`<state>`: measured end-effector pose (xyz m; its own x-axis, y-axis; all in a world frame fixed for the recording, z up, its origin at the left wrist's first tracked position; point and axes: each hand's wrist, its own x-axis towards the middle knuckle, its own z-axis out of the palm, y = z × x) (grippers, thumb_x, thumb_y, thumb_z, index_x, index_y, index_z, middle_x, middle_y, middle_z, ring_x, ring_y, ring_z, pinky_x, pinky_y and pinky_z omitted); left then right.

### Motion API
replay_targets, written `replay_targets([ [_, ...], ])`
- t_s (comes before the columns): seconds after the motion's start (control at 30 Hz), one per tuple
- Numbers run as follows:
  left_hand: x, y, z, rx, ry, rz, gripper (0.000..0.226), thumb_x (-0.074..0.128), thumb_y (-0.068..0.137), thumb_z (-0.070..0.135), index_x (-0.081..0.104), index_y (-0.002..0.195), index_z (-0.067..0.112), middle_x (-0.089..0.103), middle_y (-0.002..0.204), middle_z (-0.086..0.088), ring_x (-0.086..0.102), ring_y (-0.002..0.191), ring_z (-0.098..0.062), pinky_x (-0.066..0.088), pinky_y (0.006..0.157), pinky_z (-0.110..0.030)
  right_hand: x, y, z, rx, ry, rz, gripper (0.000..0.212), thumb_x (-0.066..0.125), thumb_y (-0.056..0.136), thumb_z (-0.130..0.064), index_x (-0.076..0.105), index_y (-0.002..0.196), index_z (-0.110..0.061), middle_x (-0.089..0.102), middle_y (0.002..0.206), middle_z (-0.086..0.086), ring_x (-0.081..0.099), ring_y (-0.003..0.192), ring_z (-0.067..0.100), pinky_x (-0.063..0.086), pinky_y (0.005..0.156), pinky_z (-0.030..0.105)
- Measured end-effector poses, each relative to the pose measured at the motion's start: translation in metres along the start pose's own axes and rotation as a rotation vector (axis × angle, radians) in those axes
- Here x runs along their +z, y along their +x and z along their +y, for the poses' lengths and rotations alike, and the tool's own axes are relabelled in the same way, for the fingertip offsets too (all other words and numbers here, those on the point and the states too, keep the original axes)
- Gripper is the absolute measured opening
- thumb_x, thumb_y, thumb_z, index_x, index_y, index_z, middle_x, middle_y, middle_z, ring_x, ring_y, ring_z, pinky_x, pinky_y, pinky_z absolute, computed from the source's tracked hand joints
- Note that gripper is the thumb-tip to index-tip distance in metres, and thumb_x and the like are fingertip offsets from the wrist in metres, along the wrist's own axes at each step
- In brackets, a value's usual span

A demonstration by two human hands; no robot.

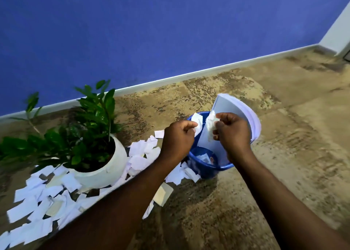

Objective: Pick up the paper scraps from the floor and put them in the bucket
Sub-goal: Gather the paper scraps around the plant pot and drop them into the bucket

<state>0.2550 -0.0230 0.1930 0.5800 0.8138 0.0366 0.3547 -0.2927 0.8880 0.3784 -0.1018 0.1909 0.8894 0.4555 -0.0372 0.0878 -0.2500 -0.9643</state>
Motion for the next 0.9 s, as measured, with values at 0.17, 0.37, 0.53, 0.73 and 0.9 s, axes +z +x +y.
replay_targets([
  [0.17,0.004,0.004,-0.006,0.018,0.046,-0.181,0.032,0.048,0.09,0.004,0.069,0.108,0.02,0.071,0.109,-0.003,0.066,0.09,-0.019,0.053,0.078,-0.028,-0.002,0.003,0.002,-0.003,-0.024,0.028,0.022,0.062,0.087,-0.014,0.07,0.108,-0.016,0.071,0.083,0.004,0.068,0.06,0.021,0.06,0.061,0.04],
  [0.37,-0.006,-0.002,-0.02,0.058,0.015,-0.06,0.027,0.056,0.088,0.011,0.066,0.112,0.019,0.07,0.11,0.001,0.063,0.101,-0.012,0.051,0.084,-0.024,0.007,-0.013,0.0,-0.099,-0.07,0.059,0.02,0.064,0.084,-0.025,0.071,0.103,-0.027,0.073,0.09,-0.002,0.07,0.069,0.019,0.058,0.073,0.047],
  [0.53,-0.03,-0.026,-0.051,0.039,-0.012,0.137,0.027,0.055,0.086,0.007,0.068,0.108,0.015,0.071,0.107,0.002,0.062,0.095,-0.005,0.045,0.081,-0.017,0.035,-0.051,0.003,-0.198,-0.072,-0.042,0.019,0.062,0.083,-0.024,0.071,0.099,-0.029,0.074,0.089,-0.003,0.071,0.075,0.018,0.057,0.077,0.044],
  [0.73,-0.058,-0.078,-0.139,-0.166,0.1,0.166,0.024,0.06,0.087,0.013,0.067,0.11,0.015,0.07,0.112,0.0,0.061,0.101,-0.011,0.045,0.085,-0.02,0.084,-0.102,0.055,-0.268,-0.291,-0.255,0.022,0.069,0.083,-0.019,0.072,0.105,-0.018,0.074,0.102,0.002,0.066,0.076,0.01,0.054,0.078,0.029],
  [0.9,-0.068,-0.113,-0.209,-0.368,0.284,0.148,0.028,0.064,0.086,0.017,0.064,0.114,0.017,0.066,0.119,-0.002,0.06,0.111,-0.02,0.048,0.093,-0.03,0.105,-0.13,0.13,-0.211,-0.644,-0.479,0.028,0.068,0.084,-0.024,0.07,0.112,-0.016,0.071,0.11,0.008,0.067,0.091,0.026,0.052,0.082,0.033],
])
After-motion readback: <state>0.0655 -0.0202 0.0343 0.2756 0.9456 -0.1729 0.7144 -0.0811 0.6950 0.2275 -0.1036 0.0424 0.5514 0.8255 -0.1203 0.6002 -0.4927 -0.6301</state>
